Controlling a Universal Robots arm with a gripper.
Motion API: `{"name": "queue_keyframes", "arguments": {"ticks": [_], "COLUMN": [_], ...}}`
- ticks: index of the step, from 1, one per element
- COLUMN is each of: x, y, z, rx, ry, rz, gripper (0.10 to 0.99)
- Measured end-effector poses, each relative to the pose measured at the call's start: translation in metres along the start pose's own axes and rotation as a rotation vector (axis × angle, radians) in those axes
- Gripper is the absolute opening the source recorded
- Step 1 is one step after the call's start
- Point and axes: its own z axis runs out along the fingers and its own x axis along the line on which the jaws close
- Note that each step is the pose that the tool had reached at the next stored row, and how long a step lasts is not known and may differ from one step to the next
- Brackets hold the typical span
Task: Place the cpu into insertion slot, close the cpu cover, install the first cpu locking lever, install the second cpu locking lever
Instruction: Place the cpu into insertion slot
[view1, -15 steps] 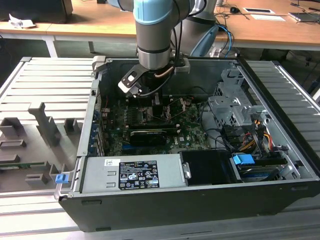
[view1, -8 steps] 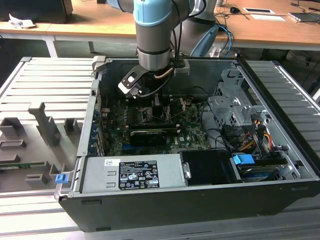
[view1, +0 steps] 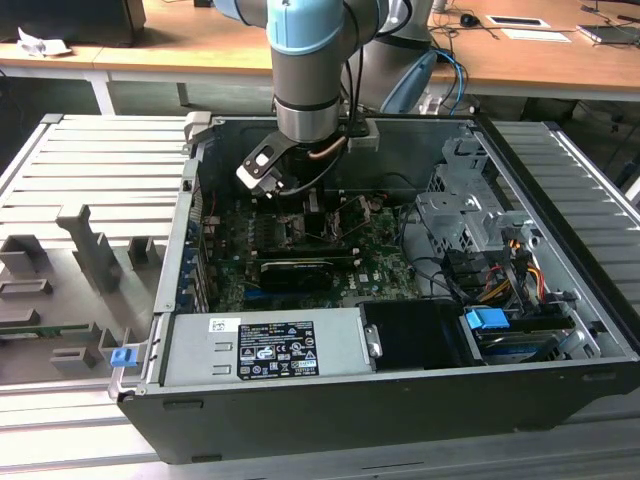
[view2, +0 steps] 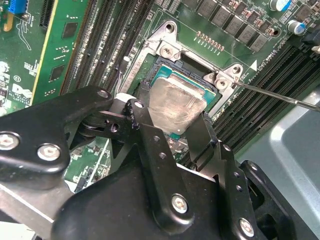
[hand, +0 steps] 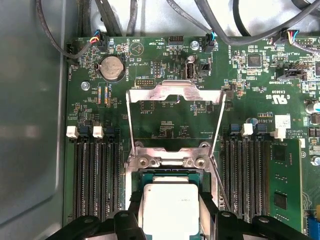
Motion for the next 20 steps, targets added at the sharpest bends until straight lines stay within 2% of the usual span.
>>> {"name": "queue_keyframes", "arguments": {"ticks": [1,2,5,7,8,9,11,12,14,20], "x": [0.0000,0.0000,0.0001,0.0002,0.0002,0.0002,0.0002,0.0002,0.0002,0.0002], "y": [0.0000,0.0000,0.0006,0.0008,0.0009,0.0010,0.0010,0.0010,0.0011,0.0012], "z": [0.0000,0.0001,-0.0073,-0.0097,-0.0099,-0.0105,-0.0116,-0.0117,-0.0122,-0.0143], "rx": [0.000,0.000,0.000,0.000,0.000,0.000,0.000,0.000,0.000,0.000], "ry": [0.0000,0.0000,0.0003,0.0002,-0.0001,-0.0017,-0.0023,-0.0022,-0.0032,-0.0033], "rz": [0.000,0.000,0.001,0.001,0.000,0.000,0.000,0.000,0.000,0.000], "gripper": [0.545,0.612,0.612,0.596,0.529,0.345,0.224,0.224,0.106,0.106]}}
